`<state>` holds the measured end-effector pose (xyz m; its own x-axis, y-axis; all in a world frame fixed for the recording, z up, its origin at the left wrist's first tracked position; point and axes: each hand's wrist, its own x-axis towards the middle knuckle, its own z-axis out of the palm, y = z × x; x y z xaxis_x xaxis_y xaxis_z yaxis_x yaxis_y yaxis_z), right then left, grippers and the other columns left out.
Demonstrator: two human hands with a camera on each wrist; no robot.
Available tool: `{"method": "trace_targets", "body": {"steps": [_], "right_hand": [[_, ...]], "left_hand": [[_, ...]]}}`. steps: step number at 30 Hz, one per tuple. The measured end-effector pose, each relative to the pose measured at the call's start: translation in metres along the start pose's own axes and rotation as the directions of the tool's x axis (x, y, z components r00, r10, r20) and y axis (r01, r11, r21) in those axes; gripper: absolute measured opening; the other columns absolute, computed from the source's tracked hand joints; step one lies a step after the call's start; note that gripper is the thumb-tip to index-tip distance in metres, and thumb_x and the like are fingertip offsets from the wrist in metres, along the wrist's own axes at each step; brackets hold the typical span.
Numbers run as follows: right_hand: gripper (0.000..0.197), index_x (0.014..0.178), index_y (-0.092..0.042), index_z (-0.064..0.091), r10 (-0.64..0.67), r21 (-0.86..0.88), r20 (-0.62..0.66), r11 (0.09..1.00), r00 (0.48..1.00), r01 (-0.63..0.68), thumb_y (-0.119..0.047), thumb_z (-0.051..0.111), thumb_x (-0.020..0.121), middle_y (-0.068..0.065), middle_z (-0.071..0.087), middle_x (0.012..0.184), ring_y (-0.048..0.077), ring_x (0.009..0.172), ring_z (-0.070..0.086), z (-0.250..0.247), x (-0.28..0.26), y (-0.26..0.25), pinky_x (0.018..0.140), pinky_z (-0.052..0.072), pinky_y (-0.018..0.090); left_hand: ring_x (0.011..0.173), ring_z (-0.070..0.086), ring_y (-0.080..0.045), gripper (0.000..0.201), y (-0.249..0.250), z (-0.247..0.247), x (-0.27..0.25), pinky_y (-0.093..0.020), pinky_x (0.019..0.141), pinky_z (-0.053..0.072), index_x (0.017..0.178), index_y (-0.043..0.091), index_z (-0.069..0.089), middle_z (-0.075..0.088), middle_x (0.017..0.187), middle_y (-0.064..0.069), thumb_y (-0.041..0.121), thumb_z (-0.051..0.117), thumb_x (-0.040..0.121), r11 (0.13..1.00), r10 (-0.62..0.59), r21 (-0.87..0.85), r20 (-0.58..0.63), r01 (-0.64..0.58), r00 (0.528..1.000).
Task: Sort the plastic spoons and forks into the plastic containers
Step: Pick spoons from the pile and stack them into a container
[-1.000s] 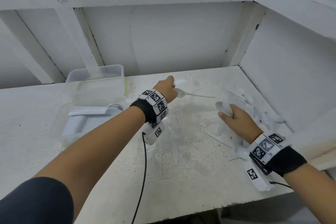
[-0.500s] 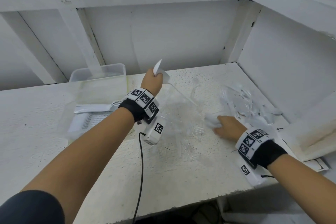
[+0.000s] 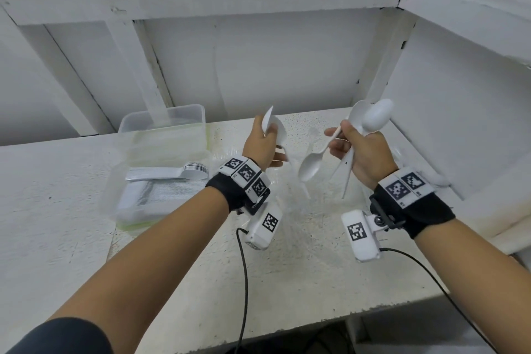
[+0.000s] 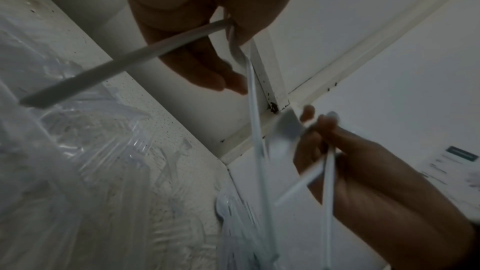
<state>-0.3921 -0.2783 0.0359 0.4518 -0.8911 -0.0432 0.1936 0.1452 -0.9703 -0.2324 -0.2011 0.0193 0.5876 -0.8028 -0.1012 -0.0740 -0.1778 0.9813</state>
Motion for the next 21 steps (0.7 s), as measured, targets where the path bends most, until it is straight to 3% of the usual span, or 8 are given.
{"method": "trace_targets", "body": {"steps": [4, 9, 13, 15, 17, 19, 21], "right_hand": [[0.024, 0.079, -0.003, 0.055, 0.065, 0.193, -0.028, 0.98, 0.997, -0.059, -0.015, 0.047, 0.097, 0.005, 0.072, 0.083, 0.011, 0.061, 0.066, 0.009, 0.0, 0.01, 0.061, 0.056, 0.022], [0.021, 0.08, -0.004, 0.055, 0.125, 0.324, -0.076, 0.941, 0.989, -0.094, -0.013, 0.047, 0.097, 0.01, 0.07, 0.085, 0.013, 0.061, 0.067, 0.019, -0.003, 0.021, 0.065, 0.058, 0.025], [0.018, 0.084, -0.003, 0.055, 0.144, 0.353, -0.122, 0.931, 0.982, -0.092, -0.013, 0.047, 0.097, 0.008, 0.071, 0.084, 0.014, 0.06, 0.066, 0.019, -0.004, 0.027, 0.063, 0.058, 0.025], [0.017, 0.085, -0.005, 0.055, 0.137, 0.279, -0.15, 0.956, 0.979, -0.091, -0.015, 0.047, 0.097, 0.007, 0.07, 0.086, 0.012, 0.054, 0.062, 0.017, -0.004, 0.029, 0.063, 0.058, 0.025], [0.019, 0.084, -0.005, 0.057, 0.123, 0.144, -0.18, 0.985, 0.976, -0.097, -0.016, 0.048, 0.097, 0.006, 0.07, 0.087, 0.008, 0.043, 0.054, 0.013, -0.004, 0.03, 0.059, 0.057, 0.025], [0.019, 0.085, -0.005, 0.056, 0.08, -0.091, -0.226, 0.99, 0.971, -0.103, -0.017, 0.048, 0.097, 0.007, 0.07, 0.086, 0.004, 0.035, 0.045, 0.008, -0.002, 0.032, 0.05, 0.054, 0.023], [0.013, 0.09, -0.007, 0.053, 0.017, -0.328, -0.277, 0.938, 0.961, -0.111, -0.018, 0.048, 0.096, 0.004, 0.067, 0.076, 0.003, 0.032, 0.044, 0.003, 0.0, 0.033, 0.043, 0.048, 0.021]], "left_hand": [[0.069, 0.064, -0.03, 0.027, -0.003, 0.003, -0.009, -0.043, 0.066, 0.057, 0.128, 0.019, 0.037, 0.059, 0.088, -0.009, 0.023, 0.029, 0.102, 0.999, 0.001, 0.045, 0.056, -0.003, 0.998], [0.066, 0.057, -0.02, 0.028, -0.009, 0.005, -0.012, -0.032, 0.051, 0.055, 0.123, 0.017, 0.038, 0.05, 0.096, -0.004, 0.032, 0.036, 0.1, 0.996, -0.034, 0.086, 0.077, 0.027, 0.996], [0.048, 0.038, -0.011, 0.048, -0.016, 0.006, -0.014, -0.022, 0.042, 0.034, 0.121, 0.016, 0.039, 0.046, 0.075, -0.004, 0.053, 0.045, 0.091, 0.997, -0.077, 0.04, 0.107, 0.073, 0.991], [0.047, 0.033, -0.01, 0.049, -0.018, 0.005, -0.015, -0.022, 0.042, 0.03, 0.122, 0.018, 0.038, 0.043, 0.072, -0.002, 0.049, 0.054, 0.088, 0.998, -0.067, 0.028, 0.143, 0.063, 0.988], [0.047, 0.034, -0.011, 0.041, -0.018, 0.001, -0.016, -0.023, 0.042, 0.03, 0.119, 0.02, 0.039, 0.045, 0.075, -0.003, 0.03, 0.062, 0.088, 0.998, -0.036, 0.058, 0.192, 0.026, 0.981], [0.049, 0.036, -0.013, 0.039, -0.019, -0.004, -0.015, -0.024, 0.043, 0.032, 0.118, 0.018, 0.04, 0.046, 0.076, -0.004, 0.017, 0.063, 0.086, 0.99, -0.018, 0.143, 0.214, -0.013, 0.977], [0.053, 0.04, -0.013, 0.04, -0.018, -0.009, -0.013, -0.023, 0.046, 0.034, 0.12, 0.013, 0.042, 0.047, 0.079, -0.003, 0.015, 0.062, 0.085, 0.969, 0.007, 0.239, 0.202, -0.056, 0.979]]}}
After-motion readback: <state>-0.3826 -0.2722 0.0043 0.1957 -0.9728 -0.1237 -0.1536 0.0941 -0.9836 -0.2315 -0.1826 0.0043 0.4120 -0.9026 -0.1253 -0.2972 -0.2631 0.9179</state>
